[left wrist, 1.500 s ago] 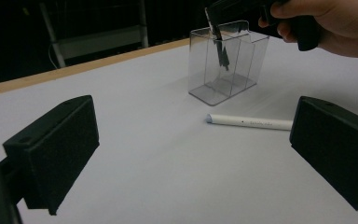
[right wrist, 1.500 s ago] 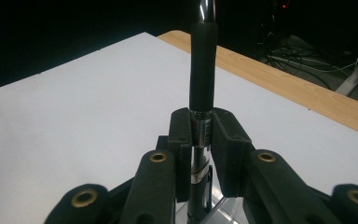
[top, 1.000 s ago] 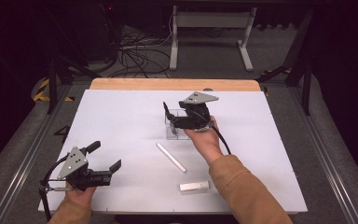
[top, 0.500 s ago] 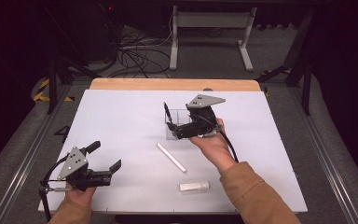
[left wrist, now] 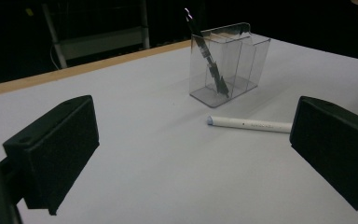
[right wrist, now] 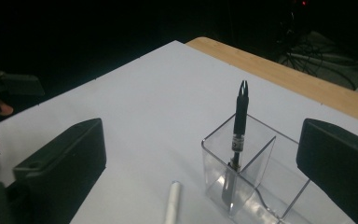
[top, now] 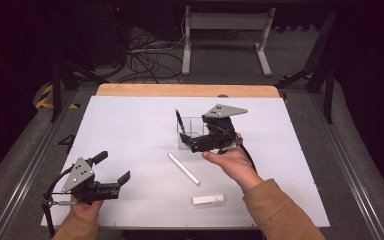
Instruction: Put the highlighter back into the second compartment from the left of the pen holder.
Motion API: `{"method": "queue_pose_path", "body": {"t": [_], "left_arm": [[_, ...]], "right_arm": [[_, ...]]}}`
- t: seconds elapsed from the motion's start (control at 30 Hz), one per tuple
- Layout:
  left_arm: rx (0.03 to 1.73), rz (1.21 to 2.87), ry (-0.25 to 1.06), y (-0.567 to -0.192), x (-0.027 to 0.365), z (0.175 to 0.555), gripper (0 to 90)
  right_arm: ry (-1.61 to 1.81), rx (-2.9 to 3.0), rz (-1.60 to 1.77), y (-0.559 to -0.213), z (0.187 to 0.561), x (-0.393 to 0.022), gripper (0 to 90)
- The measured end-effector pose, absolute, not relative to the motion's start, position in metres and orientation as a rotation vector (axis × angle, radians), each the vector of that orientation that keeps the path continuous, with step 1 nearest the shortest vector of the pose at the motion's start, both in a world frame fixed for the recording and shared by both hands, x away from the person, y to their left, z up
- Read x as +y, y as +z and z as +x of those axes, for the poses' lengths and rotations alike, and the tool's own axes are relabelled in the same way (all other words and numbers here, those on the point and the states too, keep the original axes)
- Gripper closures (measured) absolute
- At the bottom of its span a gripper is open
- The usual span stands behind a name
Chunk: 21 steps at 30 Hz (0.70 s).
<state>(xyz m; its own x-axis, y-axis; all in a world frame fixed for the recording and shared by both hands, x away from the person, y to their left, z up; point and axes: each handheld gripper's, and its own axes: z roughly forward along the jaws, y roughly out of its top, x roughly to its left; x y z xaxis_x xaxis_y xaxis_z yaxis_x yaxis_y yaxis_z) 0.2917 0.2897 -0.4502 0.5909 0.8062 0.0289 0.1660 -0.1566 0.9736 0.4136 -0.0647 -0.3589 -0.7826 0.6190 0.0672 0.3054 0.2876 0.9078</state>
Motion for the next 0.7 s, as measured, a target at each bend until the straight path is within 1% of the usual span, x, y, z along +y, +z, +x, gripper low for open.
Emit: {"method": "queue_pose_path", "body": {"t": [0.17, 0.3, 0.4, 0.5, 0.57, 0.63, 0.7], "left_arm": [[0.818, 1.665, 0.688, -0.451, 0.29, 0.292, 2.0], [0.818, 1.667, 0.698, -0.45, 0.29, 0.291, 2.0], [0.795, 1.688, 0.727, -0.449, 0.286, 0.289, 2.0], [0.782, 1.699, 0.733, -0.45, 0.283, 0.288, 1.9], [0.786, 1.695, 0.731, -0.45, 0.284, 0.289, 1.9], [0.789, 1.69, 0.729, -0.45, 0.285, 0.289, 1.9], [0.791, 1.692, 0.721, -0.45, 0.286, 0.289, 2.0]], "right_arm": [[1.417, 2.262, 0.832, -0.359, 0.406, -0.064, 4.6], [1.422, 2.269, 0.801, -0.355, 0.402, -0.067, 4.9], [1.394, 2.287, 0.808, -0.356, 0.399, -0.066, 9.3], [1.354, 2.323, 0.801, -0.358, 0.399, -0.063, 9.6], [1.323, 2.328, 0.786, -0.359, 0.397, -0.061, 13.6], [1.302, 2.338, 0.773, -0.36, 0.395, -0.058, 15.5], [1.264, 2.361, 0.751, -0.36, 0.394, -0.054, 20.6]]}}
